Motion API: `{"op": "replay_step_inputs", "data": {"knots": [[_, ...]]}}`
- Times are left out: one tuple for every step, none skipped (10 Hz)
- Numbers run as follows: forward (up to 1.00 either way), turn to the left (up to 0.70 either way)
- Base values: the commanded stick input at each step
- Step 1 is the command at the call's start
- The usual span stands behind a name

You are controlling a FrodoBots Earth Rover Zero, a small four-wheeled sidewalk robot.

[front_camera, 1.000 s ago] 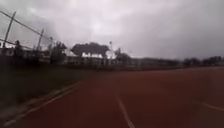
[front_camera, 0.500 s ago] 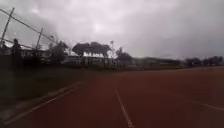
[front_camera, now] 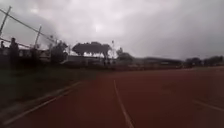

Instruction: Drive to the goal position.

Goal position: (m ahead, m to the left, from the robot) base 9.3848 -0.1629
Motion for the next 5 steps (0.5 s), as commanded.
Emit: {"op": "replay_step_inputs", "data": {"knots": [[0.5, 0.0], [0.5, 0.0], [0.5, 0.0], [0.5, 0.0], [0.5, 0.0]]}}
